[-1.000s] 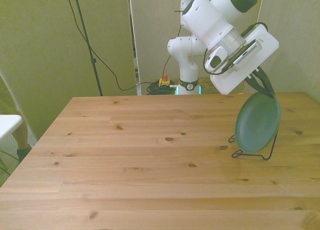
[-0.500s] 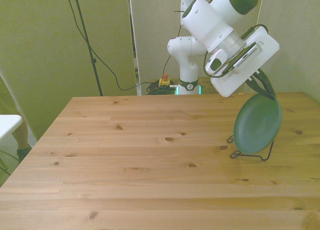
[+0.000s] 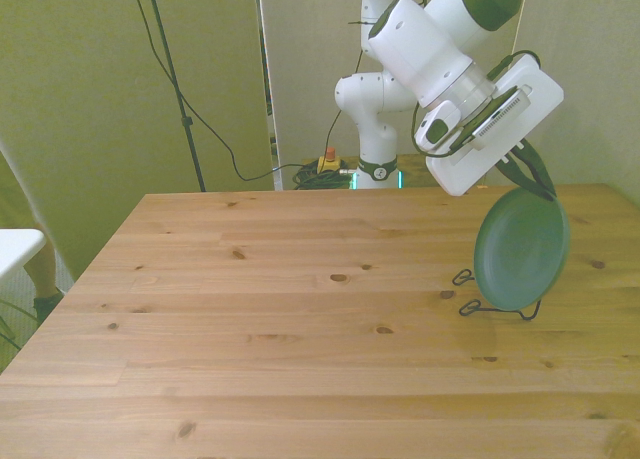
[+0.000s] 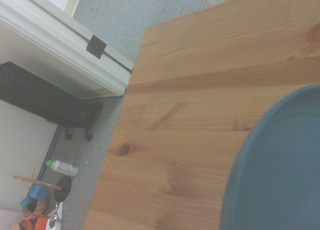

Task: Load the plate

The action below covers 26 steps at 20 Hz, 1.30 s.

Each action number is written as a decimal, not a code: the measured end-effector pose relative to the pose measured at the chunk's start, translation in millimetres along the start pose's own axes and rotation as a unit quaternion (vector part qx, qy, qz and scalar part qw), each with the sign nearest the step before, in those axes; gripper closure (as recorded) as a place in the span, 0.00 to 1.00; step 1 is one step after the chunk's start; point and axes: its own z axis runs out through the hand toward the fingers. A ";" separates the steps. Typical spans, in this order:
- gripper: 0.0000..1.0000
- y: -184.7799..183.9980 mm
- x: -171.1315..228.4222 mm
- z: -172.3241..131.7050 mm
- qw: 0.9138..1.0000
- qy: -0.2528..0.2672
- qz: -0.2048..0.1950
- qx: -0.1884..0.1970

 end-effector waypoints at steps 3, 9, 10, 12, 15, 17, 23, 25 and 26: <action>0.00 1.4 1.7 0.8 1.000 0.000 0.002 -0.001; 0.00 1.4 2.3 0.4 1.000 0.002 0.004 0.002; 0.00 1.4 2.4 0.3 1.000 0.002 0.004 0.002; 0.00 1.4 2.5 0.1 1.000 0.002 0.005 0.003; 0.00 1.3 2.7 0.0 1.000 0.002 0.007 0.005; 0.00 1.2 2.8 -0.2 1.000 0.003 0.007 0.006; 0.00 -5.1 2.6 -6.7 1.000 0.012 0.002 0.011; 0.00 -15.3 -0.1 -17.7 1.000 0.021 -0.006 0.020; 0.00 -22.5 -3.2 -25.9 0.999 0.026 -0.012 0.025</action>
